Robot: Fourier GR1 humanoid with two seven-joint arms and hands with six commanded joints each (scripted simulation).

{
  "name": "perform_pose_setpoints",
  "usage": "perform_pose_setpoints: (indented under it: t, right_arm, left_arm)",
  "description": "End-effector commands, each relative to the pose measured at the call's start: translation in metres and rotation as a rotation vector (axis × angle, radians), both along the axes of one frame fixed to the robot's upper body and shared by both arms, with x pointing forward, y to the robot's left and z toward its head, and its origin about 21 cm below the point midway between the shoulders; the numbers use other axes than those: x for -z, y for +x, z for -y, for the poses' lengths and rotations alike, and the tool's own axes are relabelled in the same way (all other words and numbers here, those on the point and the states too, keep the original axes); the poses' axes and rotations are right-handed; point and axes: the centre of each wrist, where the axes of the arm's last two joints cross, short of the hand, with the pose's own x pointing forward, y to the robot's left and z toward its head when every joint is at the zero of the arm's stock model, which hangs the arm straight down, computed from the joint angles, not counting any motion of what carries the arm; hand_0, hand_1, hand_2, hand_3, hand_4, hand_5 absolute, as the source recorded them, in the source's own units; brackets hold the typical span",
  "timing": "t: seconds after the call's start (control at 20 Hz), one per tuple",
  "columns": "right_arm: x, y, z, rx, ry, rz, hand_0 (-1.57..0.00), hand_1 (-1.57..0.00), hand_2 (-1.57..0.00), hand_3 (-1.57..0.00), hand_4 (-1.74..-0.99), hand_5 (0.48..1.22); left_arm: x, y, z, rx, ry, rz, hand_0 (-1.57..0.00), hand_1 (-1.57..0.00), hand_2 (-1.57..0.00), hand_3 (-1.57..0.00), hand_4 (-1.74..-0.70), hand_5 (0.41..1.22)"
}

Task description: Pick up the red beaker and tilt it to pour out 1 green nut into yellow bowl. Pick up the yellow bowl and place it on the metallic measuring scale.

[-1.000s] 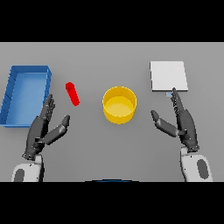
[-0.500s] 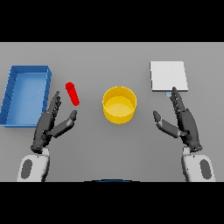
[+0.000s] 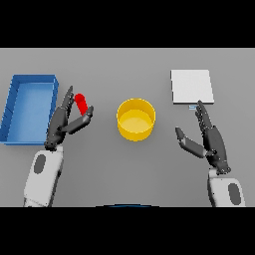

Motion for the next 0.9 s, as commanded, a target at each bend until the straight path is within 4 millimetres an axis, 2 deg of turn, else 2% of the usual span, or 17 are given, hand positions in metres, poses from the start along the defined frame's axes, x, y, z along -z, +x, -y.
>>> perform_pose_setpoints:
  t: [0.0,0.25,0.45,0.55,0.6,0.7,0.75,0.85]
  right_arm:
    - [-0.003,0.002,0.004,-0.001,-0.004,0.001,0.0,0.0,0.0,0.0,-1.303,0.631]
    - [-0.002,0.002,0.004,0.017,-0.028,-0.01,0.0,0.0,0.0,0.0,-1.3,0.638]
    - [-0.004,0.007,-0.002,0.011,-0.018,-0.007,0.0,0.0,0.0,0.0,-1.3,0.646]
    - [-0.004,0.003,-0.002,0.018,-0.015,-0.008,0.0,0.0,0.0,0.0,-1.303,0.646]
    - [-0.004,0.006,-0.002,0.021,-0.023,-0.009,0.0,0.0,0.0,0.0,-1.301,0.647]
    - [-0.005,0.006,0.003,0.035,-0.02,-0.011,0.0,0.0,0.0,0.0,-1.294,0.645]
    - [-0.006,0.006,0.0,0.03,-0.014,-0.007,0.0,0.0,0.0,0.0,-1.292,0.645]
    - [-0.004,0.009,-0.002,0.033,-0.009,-0.025,0.0,0.0,0.0,0.0,-1.29,0.646]
  left_arm:
    - [0.001,0.003,0.003,0.006,-0.001,0.011,0.0,0.0,0.0,0.0,-1.23,0.635]
    - [0.004,0.026,0.005,-0.005,0.064,0.01,0.0,0.0,0.0,0.0,-1.23,0.647]
    - [0.011,0.036,0.015,0.01,0.036,0.021,0.0,0.0,0.0,0.0,-1.29,0.686]
    - [0.015,0.039,0.016,0.0,0.015,0.03,0.0,0.0,0.0,0.0,-1.33,0.709]
    - [0.017,0.04,0.019,-0.005,0.01,0.027,0.0,-0.01,-0.05,-0.03,-1.35,0.726]
    - [0.02,0.042,0.022,-0.024,-0.014,0.032,-0.34,-0.31,-0.32,-0.24,-1.39,0.765]
    - [0.018,0.043,0.025,-0.035,-0.043,0.032,-0.58,-0.56,-0.55,-0.42,-1.42,0.786]
    - [0.019,0.047,0.03,-0.051,-0.062,0.039,-0.94,-0.92,-0.92,-0.83,-1.42,0.943]
